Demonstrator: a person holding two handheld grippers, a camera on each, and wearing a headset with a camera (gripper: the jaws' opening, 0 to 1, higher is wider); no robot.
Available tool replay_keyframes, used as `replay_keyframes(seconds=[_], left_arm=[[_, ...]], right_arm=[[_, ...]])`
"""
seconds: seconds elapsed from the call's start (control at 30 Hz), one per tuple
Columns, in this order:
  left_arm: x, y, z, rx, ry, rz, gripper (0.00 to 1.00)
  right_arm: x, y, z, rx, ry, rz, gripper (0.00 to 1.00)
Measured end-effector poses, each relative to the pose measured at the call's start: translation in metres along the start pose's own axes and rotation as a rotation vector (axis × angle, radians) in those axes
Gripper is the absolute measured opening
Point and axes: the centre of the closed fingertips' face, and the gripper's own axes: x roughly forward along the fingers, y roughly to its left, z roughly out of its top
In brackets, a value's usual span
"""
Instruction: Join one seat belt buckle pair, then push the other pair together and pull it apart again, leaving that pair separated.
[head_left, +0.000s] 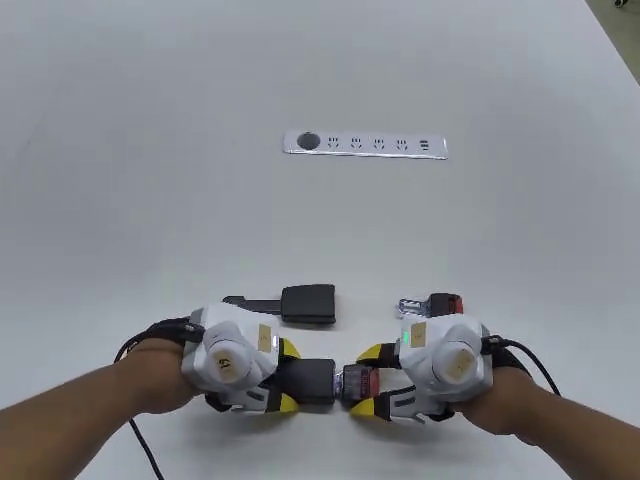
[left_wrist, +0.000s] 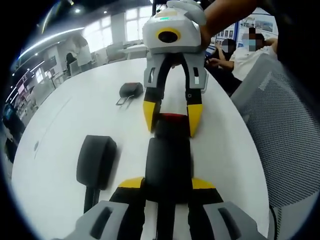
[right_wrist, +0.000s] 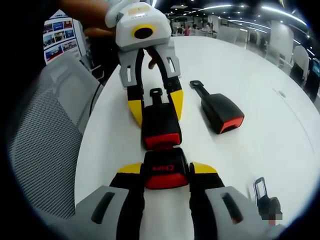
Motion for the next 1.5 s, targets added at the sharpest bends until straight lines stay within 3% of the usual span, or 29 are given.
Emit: replay_keyframes(seconds=[0.43, 0.97, 1.5], left_arm=[[-0.002, -0.003, 0.002, 0.01, -0.038, -0.023, 0.33], [-0.003, -0.003, 0.001, 0.014, -0.08, -0.042, 0.32], [-0.002, -0.004, 0.0, 0.003, -0.089, -0.045, 0.33]], right_arm=[[-0.004, 0.004, 0.006, -0.028, -0.062, 0.0, 0.33], [-0.006, 0.002, 0.008, -0.001, -0.139, 0.008, 0.33], [-0.005, 0.001, 0.007, 0.017, -0.183, 0.017, 0.34]])
